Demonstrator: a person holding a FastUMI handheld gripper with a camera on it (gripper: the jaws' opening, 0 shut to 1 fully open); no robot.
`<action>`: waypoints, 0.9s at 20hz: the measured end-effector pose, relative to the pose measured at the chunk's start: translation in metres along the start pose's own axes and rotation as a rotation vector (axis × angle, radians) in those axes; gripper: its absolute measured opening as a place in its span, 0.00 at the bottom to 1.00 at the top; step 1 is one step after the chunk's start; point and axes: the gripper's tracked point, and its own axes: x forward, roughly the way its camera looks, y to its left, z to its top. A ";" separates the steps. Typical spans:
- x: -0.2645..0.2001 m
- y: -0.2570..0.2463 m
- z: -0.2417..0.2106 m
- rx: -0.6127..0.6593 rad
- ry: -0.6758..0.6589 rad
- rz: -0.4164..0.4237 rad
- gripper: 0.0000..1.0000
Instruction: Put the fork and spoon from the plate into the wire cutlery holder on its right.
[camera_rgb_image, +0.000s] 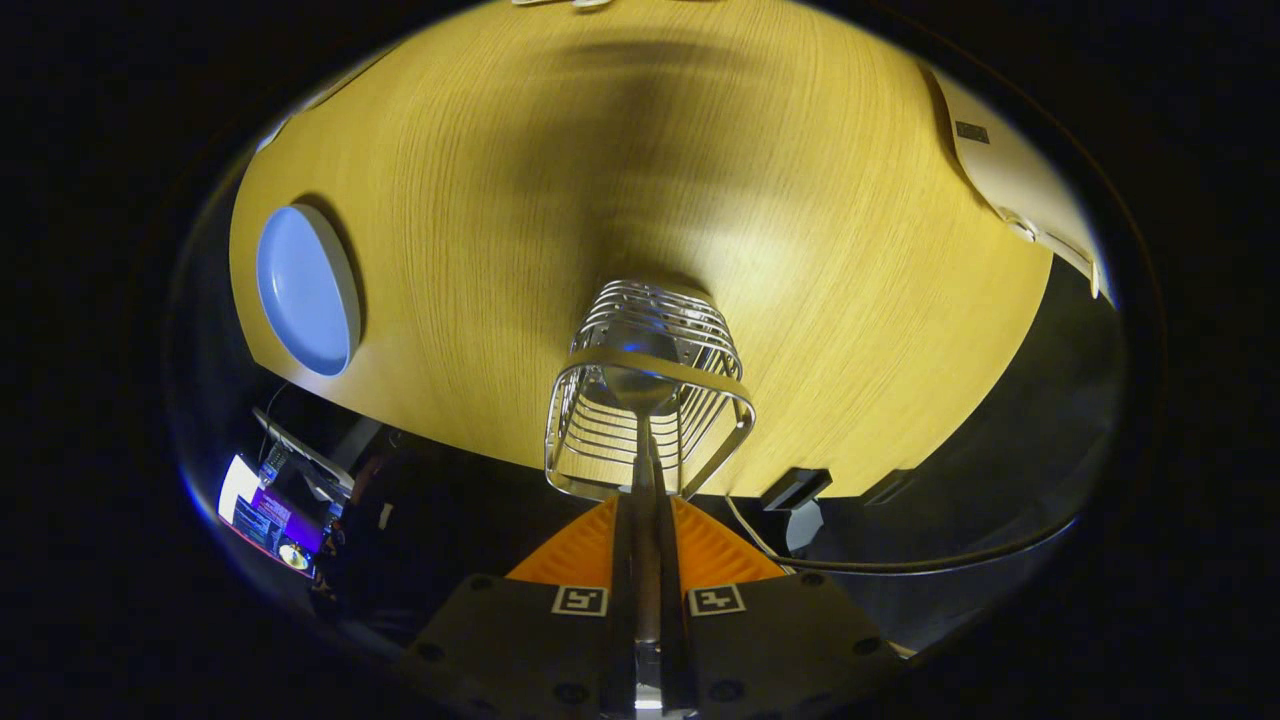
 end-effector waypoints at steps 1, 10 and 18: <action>-0.003 0.000 0.001 -0.003 -0.025 0.008 0.15; -0.052 0.011 0.012 -0.010 -0.567 0.063 0.66; -0.146 0.008 -0.006 0.069 -1.232 -0.064 0.99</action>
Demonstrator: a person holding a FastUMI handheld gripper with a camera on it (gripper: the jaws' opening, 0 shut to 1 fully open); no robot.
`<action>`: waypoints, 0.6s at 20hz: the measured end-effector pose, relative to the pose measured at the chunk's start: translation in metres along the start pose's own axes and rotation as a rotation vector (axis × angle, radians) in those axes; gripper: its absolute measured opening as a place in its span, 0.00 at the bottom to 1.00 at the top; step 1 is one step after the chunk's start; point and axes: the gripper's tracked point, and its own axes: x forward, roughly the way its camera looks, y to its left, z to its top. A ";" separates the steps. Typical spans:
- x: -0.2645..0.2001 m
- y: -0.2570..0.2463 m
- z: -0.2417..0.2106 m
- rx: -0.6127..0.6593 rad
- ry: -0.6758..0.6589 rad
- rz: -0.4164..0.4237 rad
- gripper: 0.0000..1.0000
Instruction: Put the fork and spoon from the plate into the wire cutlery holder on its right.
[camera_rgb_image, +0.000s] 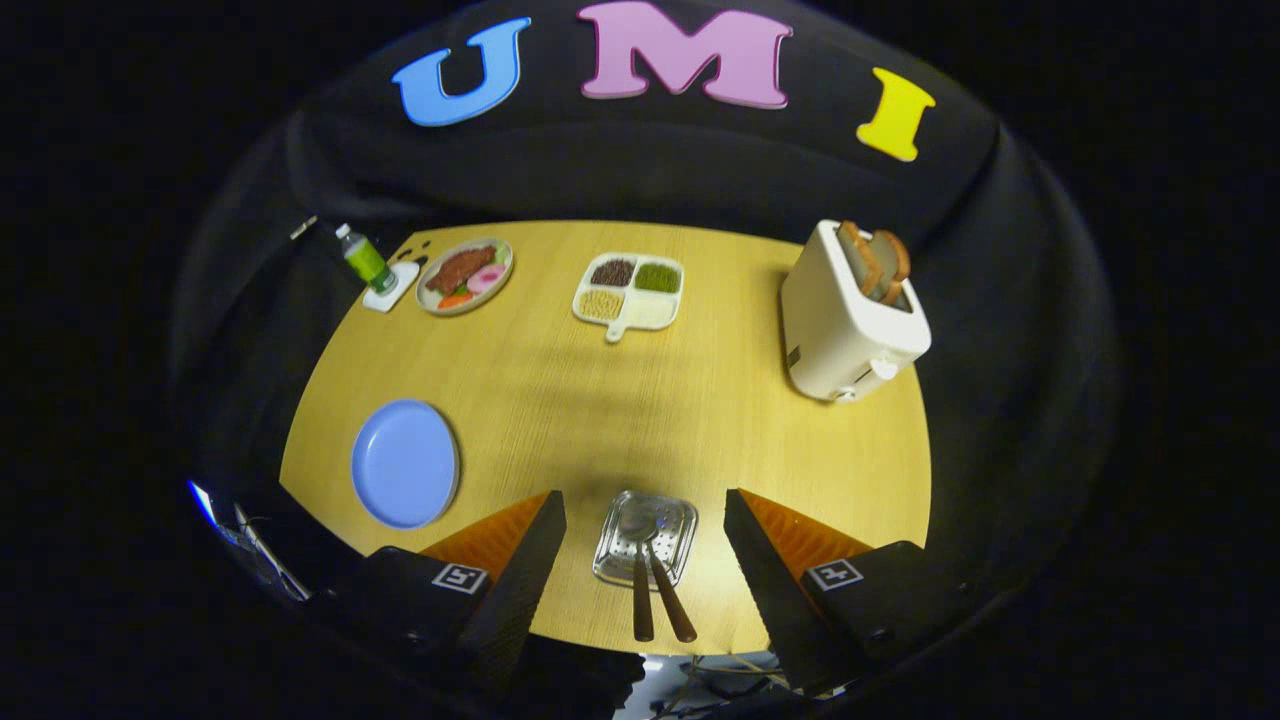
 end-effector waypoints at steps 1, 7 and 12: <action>-0.006 0.001 0.010 0.001 -0.083 -0.021 0.99; -0.067 0.004 0.065 -0.008 -0.520 -0.077 0.99; -0.117 0.011 0.093 -0.016 -0.728 -0.097 0.98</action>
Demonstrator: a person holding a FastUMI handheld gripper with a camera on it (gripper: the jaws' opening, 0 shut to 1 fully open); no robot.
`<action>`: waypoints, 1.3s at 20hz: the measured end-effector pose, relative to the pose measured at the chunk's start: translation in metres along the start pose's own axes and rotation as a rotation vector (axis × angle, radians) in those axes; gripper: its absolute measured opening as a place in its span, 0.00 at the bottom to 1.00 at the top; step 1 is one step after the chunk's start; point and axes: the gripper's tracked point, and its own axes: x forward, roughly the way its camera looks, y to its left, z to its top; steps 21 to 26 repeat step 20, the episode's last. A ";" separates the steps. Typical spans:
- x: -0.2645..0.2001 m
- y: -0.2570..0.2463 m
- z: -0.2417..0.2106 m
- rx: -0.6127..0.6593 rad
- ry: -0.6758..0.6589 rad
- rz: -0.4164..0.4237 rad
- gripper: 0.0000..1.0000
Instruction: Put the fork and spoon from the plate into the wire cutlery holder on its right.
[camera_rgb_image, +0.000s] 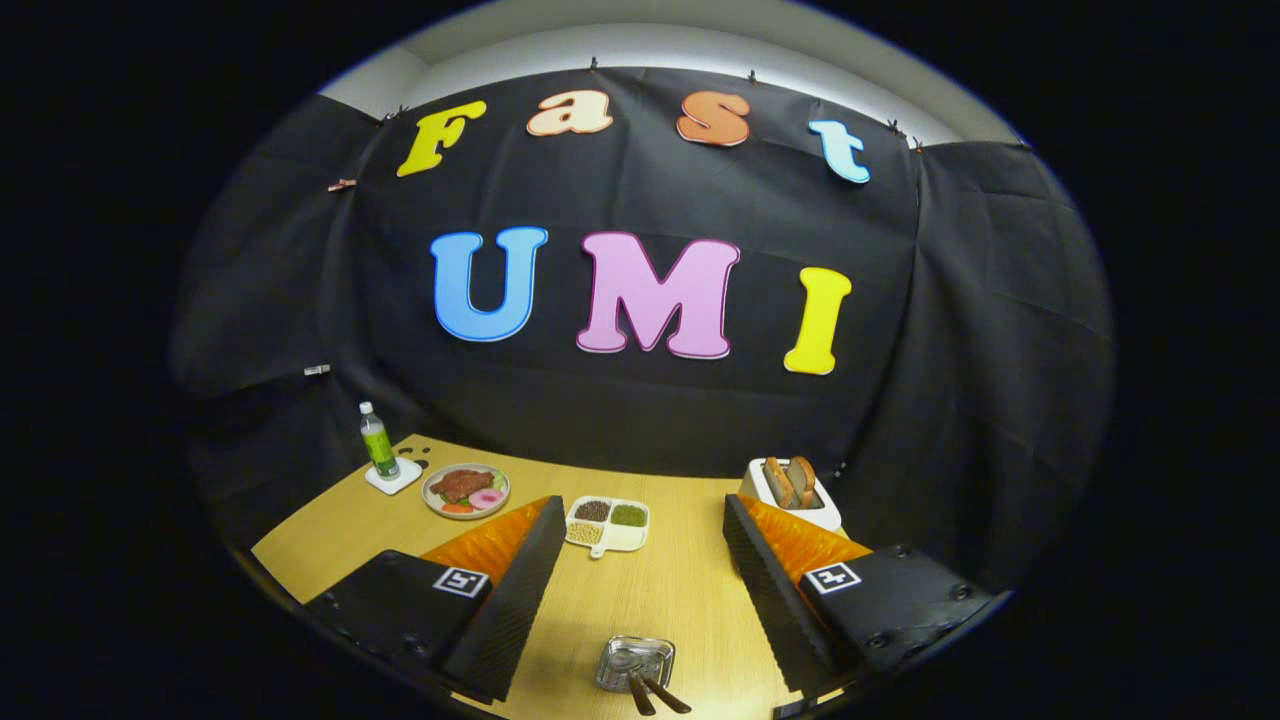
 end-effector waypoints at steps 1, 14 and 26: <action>0.001 0.003 0.002 -0.007 -0.006 0.006 0.98; 0.009 0.005 0.017 -0.006 -0.024 0.120 0.99; 0.004 -0.009 0.022 0.013 -0.026 0.177 0.99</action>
